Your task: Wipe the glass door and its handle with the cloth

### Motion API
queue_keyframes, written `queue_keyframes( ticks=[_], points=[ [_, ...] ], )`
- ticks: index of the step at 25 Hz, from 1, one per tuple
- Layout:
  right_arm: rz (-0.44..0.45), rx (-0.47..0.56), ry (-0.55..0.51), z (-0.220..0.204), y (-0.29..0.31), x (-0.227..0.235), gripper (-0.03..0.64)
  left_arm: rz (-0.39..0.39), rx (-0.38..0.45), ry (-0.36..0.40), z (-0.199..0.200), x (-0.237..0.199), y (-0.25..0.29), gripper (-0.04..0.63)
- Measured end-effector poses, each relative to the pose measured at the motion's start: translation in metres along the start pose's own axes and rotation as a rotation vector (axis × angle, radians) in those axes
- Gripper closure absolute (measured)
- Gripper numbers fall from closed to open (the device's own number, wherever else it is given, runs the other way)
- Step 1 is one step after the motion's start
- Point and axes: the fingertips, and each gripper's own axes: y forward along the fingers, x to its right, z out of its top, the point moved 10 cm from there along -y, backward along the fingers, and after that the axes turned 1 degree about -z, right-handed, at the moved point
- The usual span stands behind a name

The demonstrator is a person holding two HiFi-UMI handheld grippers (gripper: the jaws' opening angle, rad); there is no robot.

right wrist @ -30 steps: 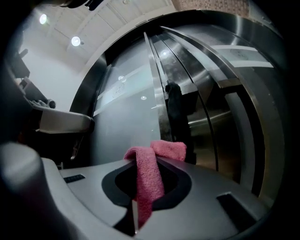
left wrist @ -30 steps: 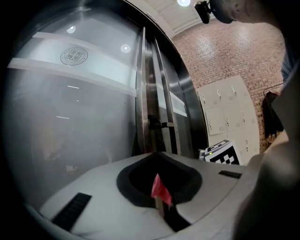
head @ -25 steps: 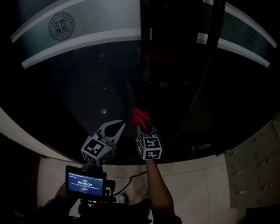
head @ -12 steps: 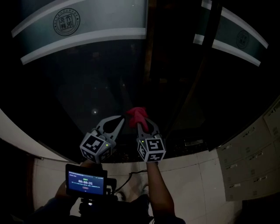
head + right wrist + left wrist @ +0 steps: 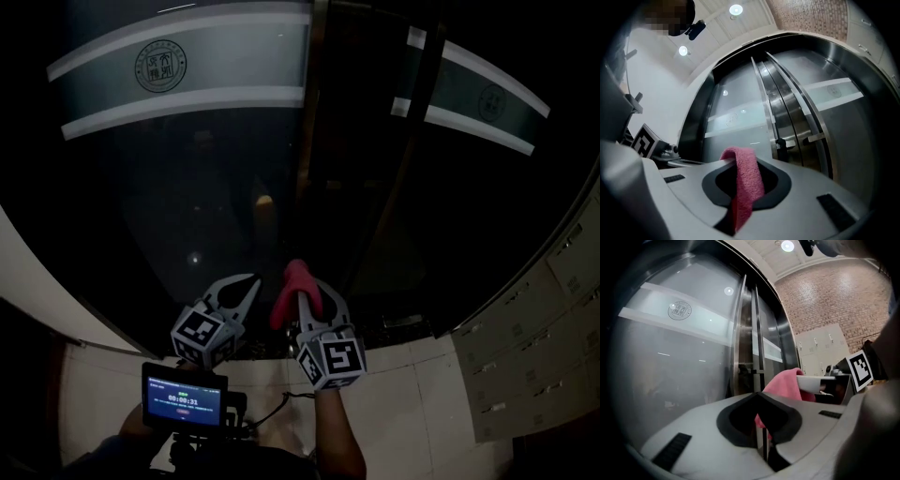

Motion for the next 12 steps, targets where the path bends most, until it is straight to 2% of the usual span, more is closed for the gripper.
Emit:
queue_keyframes(
  ticks=[5, 9, 12],
  points=[
    [0.1, 0.028, -0.026, 0.029, -0.055, 0.011, 0.588, 0.076, -0.012, -0.015, 0.003, 0.064, -0.014, 0.584],
    [0.194, 0.01, -0.046, 0.048, -0.108, 0.029, 0.588, 0.163, -0.012, -0.003, -0.001, 0.138, -0.015, 0.584],
    [0.257, -0.02, -0.068, 0.061, -0.139, 0.035, 0.588, 0.2, -0.006, -0.027, -0.003, 0.182, -0.014, 0.584]
  ],
)
